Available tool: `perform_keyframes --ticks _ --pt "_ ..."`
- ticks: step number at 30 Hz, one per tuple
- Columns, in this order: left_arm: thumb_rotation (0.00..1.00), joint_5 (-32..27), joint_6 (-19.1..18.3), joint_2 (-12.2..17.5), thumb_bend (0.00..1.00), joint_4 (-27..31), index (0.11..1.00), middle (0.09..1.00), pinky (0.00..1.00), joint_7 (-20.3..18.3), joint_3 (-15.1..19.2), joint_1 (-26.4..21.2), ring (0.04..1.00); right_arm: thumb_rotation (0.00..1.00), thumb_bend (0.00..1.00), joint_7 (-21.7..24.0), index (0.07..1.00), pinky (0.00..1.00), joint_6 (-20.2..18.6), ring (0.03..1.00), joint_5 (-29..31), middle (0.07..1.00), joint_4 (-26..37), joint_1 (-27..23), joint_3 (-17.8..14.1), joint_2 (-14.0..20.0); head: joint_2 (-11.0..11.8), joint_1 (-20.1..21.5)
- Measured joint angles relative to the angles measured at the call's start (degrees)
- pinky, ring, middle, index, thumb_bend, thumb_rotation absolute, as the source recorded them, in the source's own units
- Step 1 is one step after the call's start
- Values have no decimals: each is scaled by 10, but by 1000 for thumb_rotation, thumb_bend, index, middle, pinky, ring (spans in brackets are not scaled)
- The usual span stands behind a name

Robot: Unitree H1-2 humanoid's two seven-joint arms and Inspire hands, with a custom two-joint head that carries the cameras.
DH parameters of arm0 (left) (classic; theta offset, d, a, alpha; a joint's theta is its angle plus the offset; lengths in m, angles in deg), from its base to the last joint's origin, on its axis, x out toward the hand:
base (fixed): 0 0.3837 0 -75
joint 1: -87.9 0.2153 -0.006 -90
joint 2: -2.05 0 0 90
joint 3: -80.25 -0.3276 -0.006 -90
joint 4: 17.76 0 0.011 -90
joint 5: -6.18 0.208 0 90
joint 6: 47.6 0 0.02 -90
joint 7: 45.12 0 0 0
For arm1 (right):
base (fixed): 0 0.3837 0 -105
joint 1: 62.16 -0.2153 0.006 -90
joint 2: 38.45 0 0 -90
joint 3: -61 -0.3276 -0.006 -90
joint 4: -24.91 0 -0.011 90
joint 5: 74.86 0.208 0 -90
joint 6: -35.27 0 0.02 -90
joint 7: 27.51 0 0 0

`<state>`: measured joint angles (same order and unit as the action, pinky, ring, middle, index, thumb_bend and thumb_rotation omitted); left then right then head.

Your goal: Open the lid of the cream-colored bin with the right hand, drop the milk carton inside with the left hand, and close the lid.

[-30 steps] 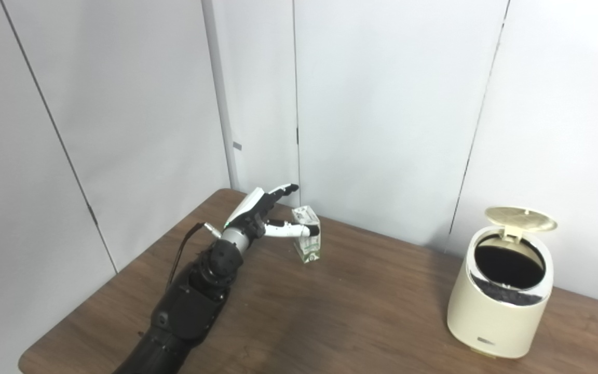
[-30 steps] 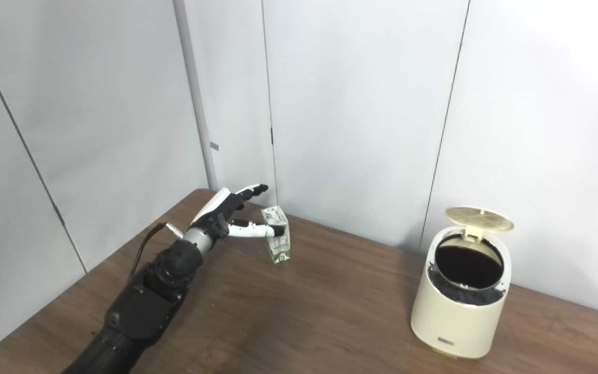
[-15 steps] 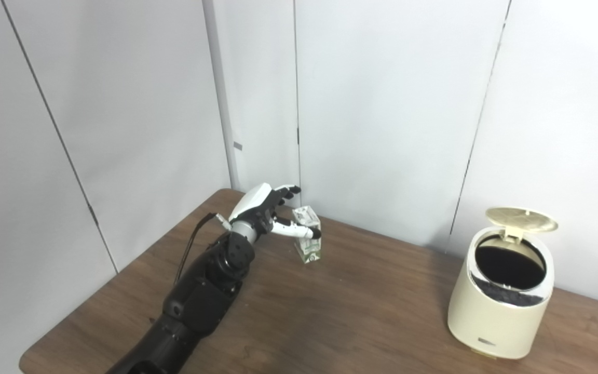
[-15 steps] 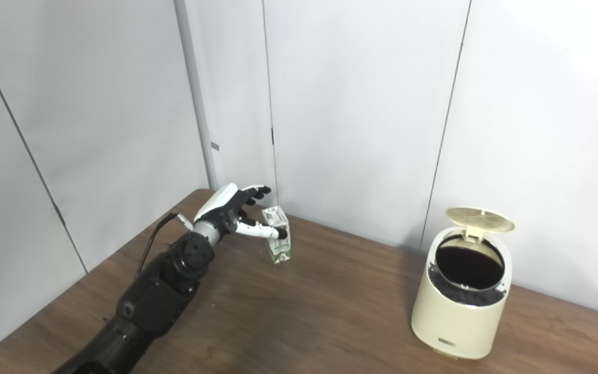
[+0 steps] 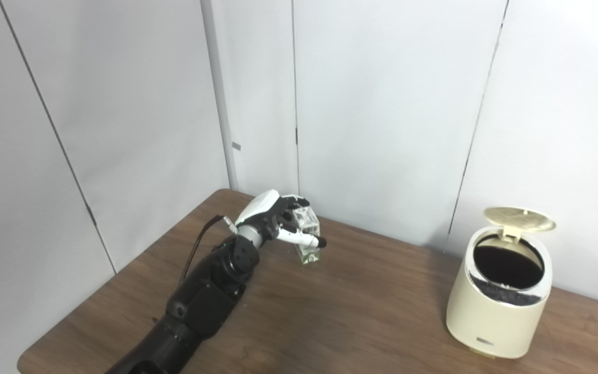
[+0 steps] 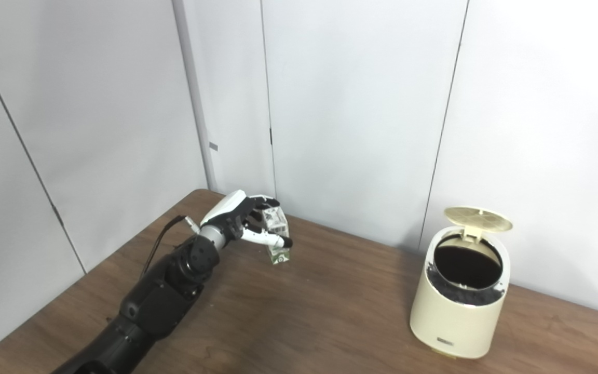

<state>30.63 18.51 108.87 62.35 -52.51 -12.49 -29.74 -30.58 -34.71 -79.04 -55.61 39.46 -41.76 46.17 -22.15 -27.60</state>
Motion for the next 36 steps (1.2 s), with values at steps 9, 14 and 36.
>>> perform_keyframes --ticks 9,14,36 --pt "263 51 -23 5 891 -1 790 773 576 -1 -31 -1 715 242 225 4 656 551 -13 654 3 670 10 12 1 -1 -3 5" --pt "84 136 -27 -8 819 -18 701 691 465 6 -29 -4 602 244 229 4 654 561 -22 651 3 668 20 23 4 -1 -7 9" --pt "0 194 13 -40 518 -75 528 425 253 150 -20 -11 338 256 230 6 663 567 -44 659 9 678 42 37 5 -1 -16 18"
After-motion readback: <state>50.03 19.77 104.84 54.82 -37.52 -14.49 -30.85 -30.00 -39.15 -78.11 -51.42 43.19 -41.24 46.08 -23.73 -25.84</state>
